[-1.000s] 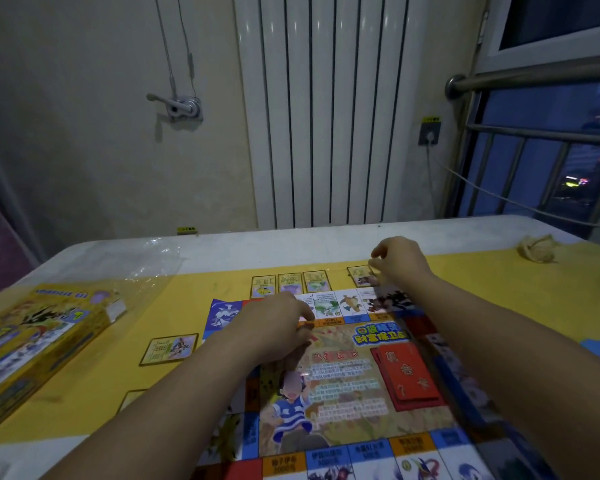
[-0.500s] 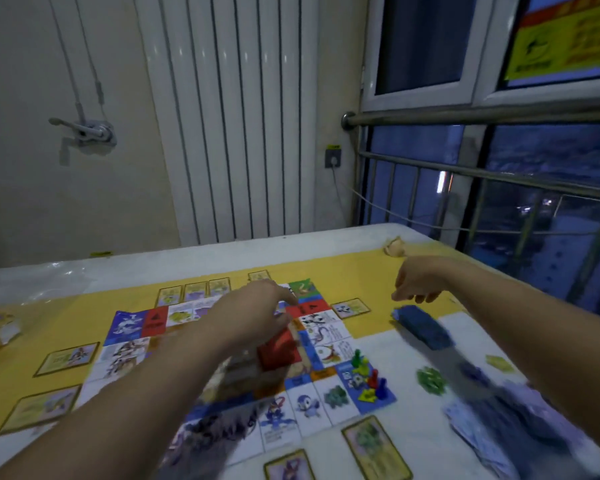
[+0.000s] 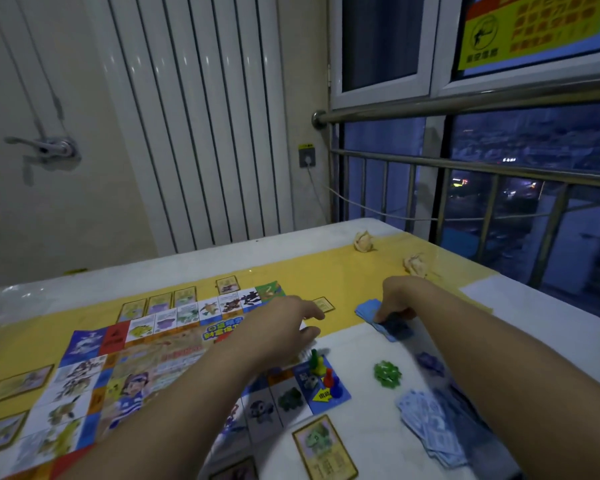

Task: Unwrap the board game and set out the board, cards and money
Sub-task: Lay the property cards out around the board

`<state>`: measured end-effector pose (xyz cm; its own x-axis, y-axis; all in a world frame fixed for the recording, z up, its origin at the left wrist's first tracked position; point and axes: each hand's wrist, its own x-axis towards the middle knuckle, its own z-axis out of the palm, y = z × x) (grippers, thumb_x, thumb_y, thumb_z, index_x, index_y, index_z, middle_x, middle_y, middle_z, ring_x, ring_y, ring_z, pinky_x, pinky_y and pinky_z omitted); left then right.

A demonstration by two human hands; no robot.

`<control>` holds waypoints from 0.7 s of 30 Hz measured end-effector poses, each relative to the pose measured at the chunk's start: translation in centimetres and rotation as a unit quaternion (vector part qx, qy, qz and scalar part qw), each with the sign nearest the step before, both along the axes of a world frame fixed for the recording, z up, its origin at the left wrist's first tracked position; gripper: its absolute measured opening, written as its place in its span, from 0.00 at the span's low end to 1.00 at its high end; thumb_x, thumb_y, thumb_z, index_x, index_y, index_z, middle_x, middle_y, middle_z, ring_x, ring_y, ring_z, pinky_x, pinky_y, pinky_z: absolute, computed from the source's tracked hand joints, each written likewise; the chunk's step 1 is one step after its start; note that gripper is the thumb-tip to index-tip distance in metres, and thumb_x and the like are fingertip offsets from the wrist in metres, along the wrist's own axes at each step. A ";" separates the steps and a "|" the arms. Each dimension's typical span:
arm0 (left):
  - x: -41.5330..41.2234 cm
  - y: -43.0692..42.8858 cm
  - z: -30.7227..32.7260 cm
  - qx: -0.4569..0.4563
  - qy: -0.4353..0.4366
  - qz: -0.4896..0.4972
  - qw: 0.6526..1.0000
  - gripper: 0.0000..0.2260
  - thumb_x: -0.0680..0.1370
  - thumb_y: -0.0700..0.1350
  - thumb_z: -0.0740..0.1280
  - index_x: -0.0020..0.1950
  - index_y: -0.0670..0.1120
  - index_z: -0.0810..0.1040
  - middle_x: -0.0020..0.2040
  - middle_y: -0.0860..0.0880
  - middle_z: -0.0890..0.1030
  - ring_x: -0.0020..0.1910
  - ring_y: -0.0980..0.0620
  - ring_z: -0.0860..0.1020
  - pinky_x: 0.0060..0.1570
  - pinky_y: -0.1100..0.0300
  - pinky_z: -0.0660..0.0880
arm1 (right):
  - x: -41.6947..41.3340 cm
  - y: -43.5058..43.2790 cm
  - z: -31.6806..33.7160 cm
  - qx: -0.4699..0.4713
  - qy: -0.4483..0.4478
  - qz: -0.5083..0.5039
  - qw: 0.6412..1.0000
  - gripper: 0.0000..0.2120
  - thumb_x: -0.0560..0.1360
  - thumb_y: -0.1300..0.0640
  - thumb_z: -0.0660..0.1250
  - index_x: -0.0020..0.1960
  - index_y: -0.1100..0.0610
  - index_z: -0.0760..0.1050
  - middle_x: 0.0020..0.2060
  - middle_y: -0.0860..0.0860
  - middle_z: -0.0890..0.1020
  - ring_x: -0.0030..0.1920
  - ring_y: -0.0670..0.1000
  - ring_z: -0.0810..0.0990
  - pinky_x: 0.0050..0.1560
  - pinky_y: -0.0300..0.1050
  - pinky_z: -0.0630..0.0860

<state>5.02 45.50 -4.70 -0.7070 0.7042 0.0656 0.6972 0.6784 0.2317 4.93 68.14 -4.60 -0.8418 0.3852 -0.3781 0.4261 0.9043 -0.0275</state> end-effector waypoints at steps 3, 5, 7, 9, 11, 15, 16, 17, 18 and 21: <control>-0.1 0.1 -0.5 0.011 -0.010 0.000 1.000 0.15 0.81 0.51 0.61 0.67 0.54 0.72 0.66 0.53 0.74 0.62 0.54 0.73 0.59 0.55 0.72 | -0.2 0.4 -0.3 -0.020 -0.005 0.002 1.000 0.20 0.74 0.47 0.69 0.34 0.58 0.66 0.33 0.53 0.70 0.32 0.51 0.69 0.44 0.46 0.69; -0.1 0.2 -0.8 0.016 -0.020 0.000 1.000 0.15 0.81 0.51 0.61 0.67 0.54 0.72 0.67 0.53 0.73 0.62 0.54 0.72 0.58 0.58 0.71 | -0.3 0.6 -0.4 -0.029 -0.008 0.000 1.000 0.19 0.74 0.47 0.70 0.35 0.58 0.66 0.32 0.54 0.70 0.31 0.51 0.69 0.43 0.47 0.69; -0.1 0.3 -0.8 0.028 -0.029 0.003 0.999 0.15 0.81 0.51 0.60 0.67 0.55 0.72 0.67 0.54 0.72 0.63 0.54 0.72 0.57 0.59 0.70 | -0.5 0.7 -0.4 -0.034 -0.011 0.000 0.999 0.19 0.74 0.47 0.69 0.35 0.58 0.67 0.32 0.54 0.70 0.31 0.52 0.69 0.43 0.47 0.68; -0.2 0.4 -0.8 0.044 -0.039 0.009 0.998 0.15 0.81 0.50 0.60 0.67 0.55 0.72 0.68 0.55 0.72 0.64 0.54 0.71 0.57 0.60 0.69 | -0.4 0.6 -0.2 -0.036 -0.018 -0.001 0.999 0.19 0.75 0.46 0.69 0.36 0.58 0.67 0.33 0.54 0.70 0.32 0.51 0.69 0.43 0.47 0.68; -0.1 0.2 -0.8 0.062 -0.050 0.017 0.997 0.14 0.81 0.50 0.60 0.67 0.54 0.72 0.67 0.55 0.73 0.62 0.56 0.72 0.56 0.61 0.69 | -0.1 0.3 -0.1 -0.036 -0.017 0.009 0.999 0.17 0.76 0.46 0.67 0.42 0.61 0.72 0.35 0.54 0.72 0.33 0.52 0.70 0.44 0.47 0.68; 0.5 -0.8 -0.8 0.121 -0.074 0.032 0.989 0.13 0.81 0.48 0.61 0.66 0.54 0.74 0.63 0.56 0.75 0.56 0.60 0.73 0.52 0.65 0.69 | 0.2 -1.5 -0.5 -0.023 -0.011 0.065 0.998 0.06 0.80 0.60 0.59 0.52 0.59 0.74 0.34 0.58 0.68 0.32 0.53 0.63 0.35 0.42 0.62; 0.7 -1.3 -0.8 0.138 -0.082 0.037 0.986 0.13 0.81 0.48 0.61 0.65 0.54 0.74 0.62 0.57 0.76 0.55 0.60 0.73 0.52 0.65 0.69 | 0.1 -1.8 -1.0 -0.016 -0.019 0.082 0.996 0.08 0.79 0.64 0.58 0.43 0.56 0.72 0.31 0.56 0.63 0.30 0.51 0.57 0.33 0.42 0.58; 1.1 -1.8 -0.6 0.155 -0.085 0.042 0.983 0.13 0.81 0.48 0.61 0.65 0.55 0.74 0.61 0.57 0.76 0.54 0.61 0.74 0.51 0.65 0.70 | 0.0 -2.2 -1.5 -0.014 -0.012 0.086 0.996 0.10 0.78 0.66 0.58 0.41 0.55 0.69 0.31 0.56 0.63 0.30 0.51 0.55 0.33 0.44 0.57; 1.4 -2.4 -0.4 0.176 -0.087 0.048 0.979 0.13 0.81 0.47 0.61 0.64 0.55 0.75 0.60 0.57 0.77 0.53 0.61 0.74 0.52 0.65 0.71 | 0.3 -2.8 -1.1 -0.038 0.002 0.082 0.996 0.05 0.77 0.66 0.59 0.45 0.58 0.71 0.34 0.56 0.69 0.30 0.51 0.57 0.32 0.44 0.57; 3.1 -4.1 0.5 0.303 -0.140 0.071 0.940 0.12 0.81 0.45 0.61 0.62 0.59 0.72 0.59 0.57 0.77 0.54 0.63 0.75 0.50 0.68 0.73 | 1.8 -4.6 0.8 -0.172 0.174 0.081 0.966 0.07 0.78 0.63 0.59 0.55 0.62 0.68 0.46 0.58 0.72 0.37 0.53 0.67 0.35 0.43 0.62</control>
<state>8.14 41.37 -4.22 -0.8405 0.4944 0.2217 0.4638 0.4449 0.7661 6.71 63.57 -3.83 -0.9796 0.1400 -0.1438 0.1910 0.8705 -0.4536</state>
